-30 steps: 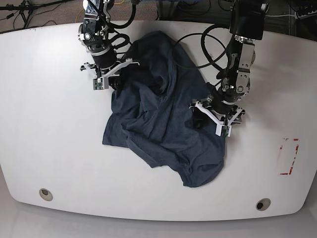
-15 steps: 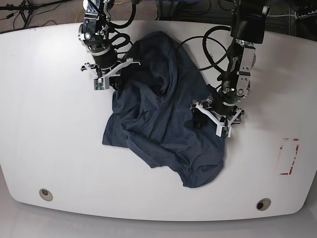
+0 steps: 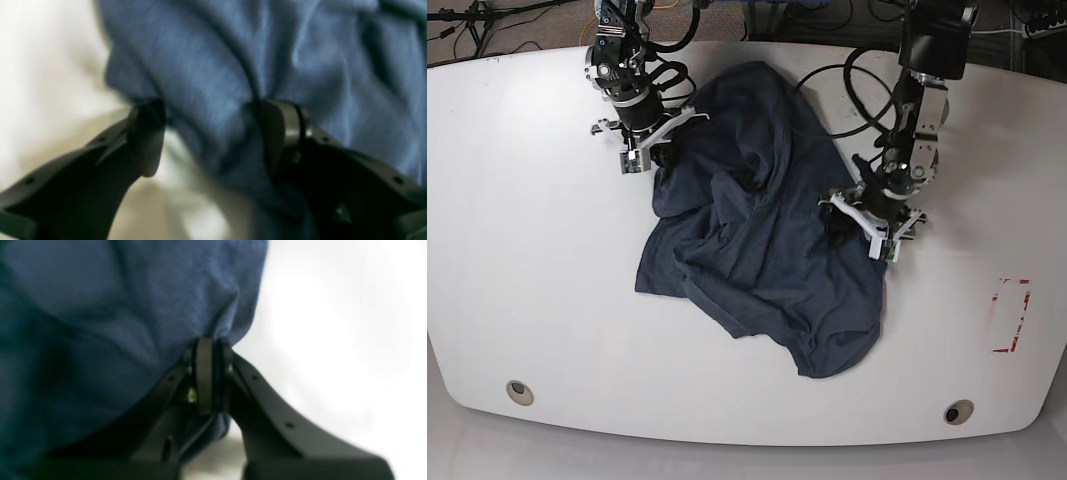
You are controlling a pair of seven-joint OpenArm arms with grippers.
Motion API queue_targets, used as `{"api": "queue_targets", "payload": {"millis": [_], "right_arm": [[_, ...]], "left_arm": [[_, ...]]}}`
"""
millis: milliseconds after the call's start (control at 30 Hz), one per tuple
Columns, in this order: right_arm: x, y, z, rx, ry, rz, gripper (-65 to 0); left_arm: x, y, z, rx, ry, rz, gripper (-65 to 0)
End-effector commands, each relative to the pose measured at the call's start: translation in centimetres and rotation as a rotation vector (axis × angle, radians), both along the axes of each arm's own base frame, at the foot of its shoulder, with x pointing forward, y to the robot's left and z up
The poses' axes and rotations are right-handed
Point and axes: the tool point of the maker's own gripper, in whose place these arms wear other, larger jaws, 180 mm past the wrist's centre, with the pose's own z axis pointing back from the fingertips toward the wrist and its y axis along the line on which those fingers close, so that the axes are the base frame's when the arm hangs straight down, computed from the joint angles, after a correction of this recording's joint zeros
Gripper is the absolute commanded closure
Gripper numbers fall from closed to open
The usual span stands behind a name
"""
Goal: Fold the T-shirt properly
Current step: 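Move the open left gripper over the T-shirt toward its hem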
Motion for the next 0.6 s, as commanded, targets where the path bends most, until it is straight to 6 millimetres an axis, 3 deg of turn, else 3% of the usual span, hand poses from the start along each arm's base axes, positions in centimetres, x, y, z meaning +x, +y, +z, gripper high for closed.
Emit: {"api": "queue_targets", "payload": {"millis": [0,400,567], "right_arm": [[0.5,-0.7,0.8,-0.012,-0.037,-0.013,-3.2],[0.6,-1.6,1.1,-0.023,-0.042,-0.032,-3.2],[0.7,-1.6,1.1,-0.023,-0.045,-0.032,-3.2]], "left_arm": [[-2.1,1.7,-2.6,0.054,0.159,0.028,-41.1],[-1.1,1.5,-0.7,0.052,0.097,0.02,-41.3],[-0.4,2.4,0.9,0.044,0.055,0.049,-41.3]]}}
